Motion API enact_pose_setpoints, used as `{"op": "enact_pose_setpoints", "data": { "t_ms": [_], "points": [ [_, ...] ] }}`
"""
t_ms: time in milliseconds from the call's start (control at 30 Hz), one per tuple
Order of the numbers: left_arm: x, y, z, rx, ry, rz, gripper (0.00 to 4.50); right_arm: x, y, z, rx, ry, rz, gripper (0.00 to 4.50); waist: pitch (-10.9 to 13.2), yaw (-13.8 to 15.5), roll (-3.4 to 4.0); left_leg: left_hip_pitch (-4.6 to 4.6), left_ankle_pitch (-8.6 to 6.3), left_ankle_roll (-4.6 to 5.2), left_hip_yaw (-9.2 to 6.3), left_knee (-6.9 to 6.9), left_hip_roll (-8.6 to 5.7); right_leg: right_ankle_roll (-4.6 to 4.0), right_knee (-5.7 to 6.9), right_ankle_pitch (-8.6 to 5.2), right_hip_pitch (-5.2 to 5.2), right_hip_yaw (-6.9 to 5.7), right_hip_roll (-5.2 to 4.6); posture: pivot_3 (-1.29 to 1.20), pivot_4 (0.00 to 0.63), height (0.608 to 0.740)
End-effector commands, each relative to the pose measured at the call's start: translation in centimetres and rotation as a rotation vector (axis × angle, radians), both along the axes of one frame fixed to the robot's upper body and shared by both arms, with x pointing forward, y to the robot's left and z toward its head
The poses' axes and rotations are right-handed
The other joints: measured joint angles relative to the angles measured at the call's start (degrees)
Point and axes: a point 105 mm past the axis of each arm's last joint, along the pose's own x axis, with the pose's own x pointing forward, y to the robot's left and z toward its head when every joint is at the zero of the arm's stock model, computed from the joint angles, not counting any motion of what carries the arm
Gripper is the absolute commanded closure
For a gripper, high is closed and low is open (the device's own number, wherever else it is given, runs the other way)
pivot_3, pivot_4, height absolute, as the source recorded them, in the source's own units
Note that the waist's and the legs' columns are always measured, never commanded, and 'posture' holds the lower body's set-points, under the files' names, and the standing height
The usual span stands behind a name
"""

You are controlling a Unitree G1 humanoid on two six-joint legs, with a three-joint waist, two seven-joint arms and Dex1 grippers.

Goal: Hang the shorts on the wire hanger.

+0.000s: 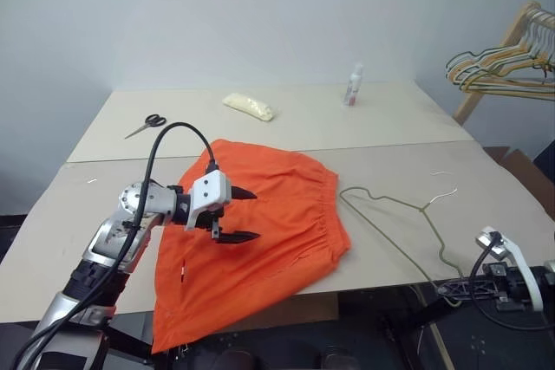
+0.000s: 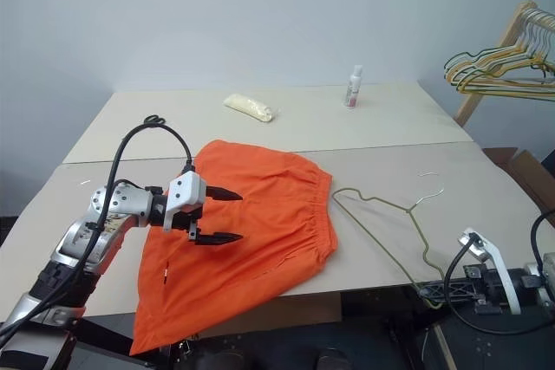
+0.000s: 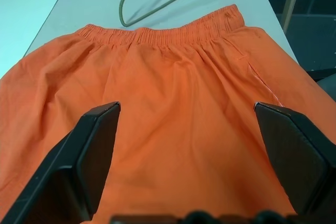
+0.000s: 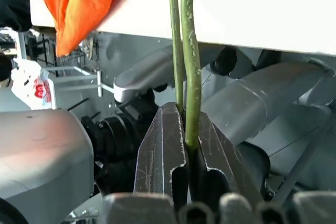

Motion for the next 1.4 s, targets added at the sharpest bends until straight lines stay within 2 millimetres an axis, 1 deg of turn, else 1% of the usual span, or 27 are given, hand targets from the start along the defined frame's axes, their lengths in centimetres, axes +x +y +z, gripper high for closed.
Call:
{"op": "enact_pose_setpoints", "data": {
  "t_ms": [33,233,467,567,633,733,800,900,1000,1100,1233,1400],
  "points": [
    [0.0,-0.2,0.8,0.014,-0.062,-0.014,0.09,0.0,1.0,0.7,0.052,-0.013,0.043,4.5,0.0,0.0,0.01,0.0,0.0,0.0,0.0,0.0,-0.01,0.0,0.01,0.0,-0.01,0.01,0.0,0.07,0.0,0.74],
    [0.0,-0.1,0.7,0.017,-0.064,-0.009,0.09,0.2,1.3,0.6,0.072,-0.024,0.039,4.5,0.0,0.0,0.01,0.01,0.0,0.0,0.0,0.0,-0.01,0.0,0.01,0.0,0.0,0.01,0.01,0.08,0.0,0.74],
    [0.1,-0.1,0.3,0.032,-0.07,-0.008,0.09,-0.2,1.9,1.7,0.145,-0.055,0.092,4.5,0.0,0.1,0.01,0.0,0.0,0.0,0.0,0.01,-0.01,0.0,0.02,0.0,0.0,0.0,0.0,0.07,0.0,0.74],
    [0.0,-0.3,0.2,0.028,-0.071,-0.013,0.09,-0.3,2.2,1.3,0.134,-0.034,0.122,4.5,0.0,0.0,0.01,0.02,0.0,0.0,0.0,0.02,-0.01,0.0,0.02,0.0,0.01,0.01,-0.01,0.07,0.0,0.74],
    [0.1,-0.5,0.2,0.027,-0.072,-0.016,0.09,1.1,2.5,0.6,0.128,-0.029,0.105,4.5,0.0,-0.5,-0.01,0.05,0.0,0.0,0.0,0.03,0.0,0.0,0.03,0.0,0.03,0.01,0.01,0.07,0.0,0.74],
    [0.1,-0.7,0.1,0.026,-0.072,-0.017,0.09,2.9,2.8,-0.1,0.118,-0.026,0.074,4.5,0.0,-0.8,-0.02,0.17,0.0,0.0,0.12,0.05,-0.01,0.0,0.11,0.01,0.07,0.12,0.04,0.08,0.0,0.74],
    [0.0,-0.8,0.1,0.026,-0.072,-0.017,0.09,3.6,2.9,-0.4,0.107,-0.03,0.072,4.5,0.0,-0.8,0.0,0.16,0.0,0.0,0.11,0.06,-0.03,0.0,0.15,0.0,0.06,0.12,0.03,0.1,0.0,0.74],
    [-0.2,-0.5,0.1,0.032,-0.073,-0.01,0.09,4.7,3.2,-0.3,0.105,-0.042,0.073,4.5,0.0,-0.3,0.01,0.05,0.01,-0.01,0.09,0.13,-0.04,0.0,0.19,0.0,-0.03,0.11,0.01,0.11,0.0,0.74],
    [-0.3,-0.2,0.0,0.038,-0.073,-0.001,0.09,5.6,3.2,-0.5,0.083,-0.046,0.056,4.5,0.0,-0.1,0.02,0.0,0.0,0.01,0.07,0.26,-0.04,0.0,0.2,0.0,-0.04,0.1,-0.01,0.11,0.0,0.74],
    [-0.2,-0.1,-0.2,0.043,-0.075,0.009,0.09,6.4,3.4,-0.1,0.087,-0.063,0.057,4.5,0.0,0.3,0.02,-0.01,-0.01,0.01,0.05,0.31,-0.06,0.0,0.23,0.0,-0.02,0.08,-0.04,0.12,0.0,0.74],
    [-0.2,-0.4,-0.3,0.039,-0.078,0.009,0.09,6.9,4.5,1.0,0.141,-0.075,0.08,4.5,0.0,0.2,0.03,-0.04,-0.02,0.02,0.02,0.31,-0.06,0.0,0.24,0.0,-0.06,0.05,-0.06,0.11,0.0,0.74],
    [-0.3,-0.8,-0.1,0.016,-0.073,0.002,0.09,7.0,5.3,0.9,0.143,-0.056,0.124,4.5,0.0,0.2,0.03,-0.04,-0.02,0.02,0.01,0.31,-0.06,0.0,0.24,0.0,-0.06,0.05,-0.07,0.12,0.0,0.74]
  ]
}}
